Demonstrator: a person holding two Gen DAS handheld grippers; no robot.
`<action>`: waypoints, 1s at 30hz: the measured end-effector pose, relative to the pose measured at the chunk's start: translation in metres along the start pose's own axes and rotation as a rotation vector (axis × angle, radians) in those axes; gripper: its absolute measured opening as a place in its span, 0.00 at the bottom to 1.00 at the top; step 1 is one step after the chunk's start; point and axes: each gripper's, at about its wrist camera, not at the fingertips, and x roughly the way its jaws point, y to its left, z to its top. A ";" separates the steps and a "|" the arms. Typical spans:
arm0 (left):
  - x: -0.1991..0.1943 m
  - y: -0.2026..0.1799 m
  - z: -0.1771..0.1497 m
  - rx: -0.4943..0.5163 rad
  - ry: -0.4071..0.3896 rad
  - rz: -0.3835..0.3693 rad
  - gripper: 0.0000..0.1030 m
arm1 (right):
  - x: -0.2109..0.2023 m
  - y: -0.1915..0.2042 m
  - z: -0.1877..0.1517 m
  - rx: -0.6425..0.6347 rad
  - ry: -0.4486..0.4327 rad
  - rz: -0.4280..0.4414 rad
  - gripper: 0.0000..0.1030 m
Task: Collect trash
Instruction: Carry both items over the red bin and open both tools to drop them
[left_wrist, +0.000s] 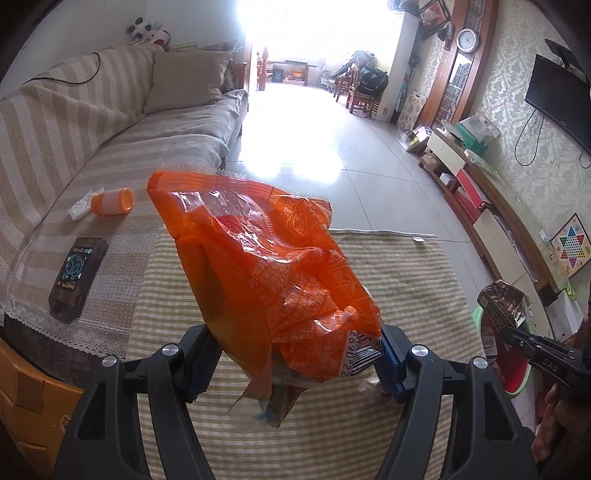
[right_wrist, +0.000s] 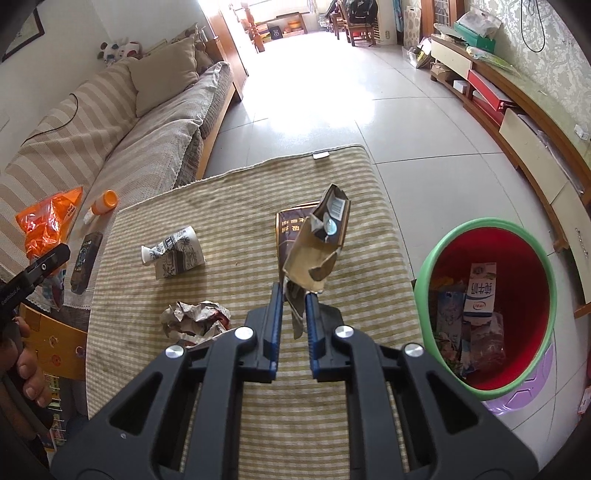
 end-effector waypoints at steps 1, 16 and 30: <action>-0.001 -0.005 0.001 0.007 -0.002 -0.010 0.65 | -0.005 -0.004 0.000 0.003 -0.009 0.000 0.12; -0.004 -0.155 -0.001 0.170 0.016 -0.236 0.65 | -0.066 -0.108 -0.002 0.121 -0.101 -0.063 0.12; 0.021 -0.288 -0.027 0.304 0.118 -0.463 0.65 | -0.086 -0.201 -0.021 0.252 -0.119 -0.113 0.12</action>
